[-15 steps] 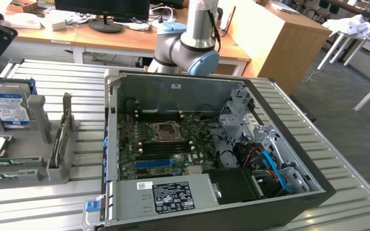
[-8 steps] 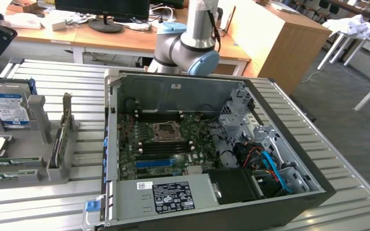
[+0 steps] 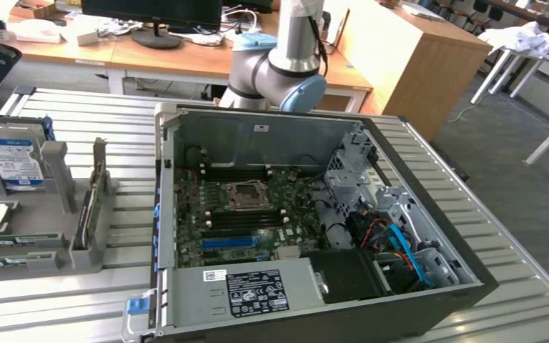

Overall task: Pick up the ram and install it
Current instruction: 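Reach for the ram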

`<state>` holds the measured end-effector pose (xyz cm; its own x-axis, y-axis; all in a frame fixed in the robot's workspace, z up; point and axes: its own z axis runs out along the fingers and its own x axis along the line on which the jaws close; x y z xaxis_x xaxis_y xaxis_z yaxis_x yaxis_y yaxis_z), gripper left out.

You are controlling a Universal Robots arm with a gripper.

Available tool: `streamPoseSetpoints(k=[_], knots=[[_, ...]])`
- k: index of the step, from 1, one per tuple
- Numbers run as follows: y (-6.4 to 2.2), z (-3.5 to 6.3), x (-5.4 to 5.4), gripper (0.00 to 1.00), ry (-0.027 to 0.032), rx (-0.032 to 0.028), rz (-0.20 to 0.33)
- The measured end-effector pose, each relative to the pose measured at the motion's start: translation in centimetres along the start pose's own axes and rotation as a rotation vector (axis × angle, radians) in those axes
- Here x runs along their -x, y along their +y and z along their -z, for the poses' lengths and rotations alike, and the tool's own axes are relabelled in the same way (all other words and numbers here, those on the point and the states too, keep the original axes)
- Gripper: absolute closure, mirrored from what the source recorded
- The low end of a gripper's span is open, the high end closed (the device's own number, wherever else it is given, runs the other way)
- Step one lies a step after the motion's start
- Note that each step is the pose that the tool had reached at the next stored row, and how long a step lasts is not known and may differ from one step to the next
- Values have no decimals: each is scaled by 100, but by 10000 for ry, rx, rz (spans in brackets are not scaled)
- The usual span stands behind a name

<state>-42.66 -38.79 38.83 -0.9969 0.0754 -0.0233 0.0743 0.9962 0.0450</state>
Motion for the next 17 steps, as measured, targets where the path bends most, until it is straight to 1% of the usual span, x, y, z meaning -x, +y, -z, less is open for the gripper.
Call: streamPoseSetpoints(k=[11,17], knots=[[-183,7,14,89,-1,0,0],[-267,11,21,89,0,0,1]])
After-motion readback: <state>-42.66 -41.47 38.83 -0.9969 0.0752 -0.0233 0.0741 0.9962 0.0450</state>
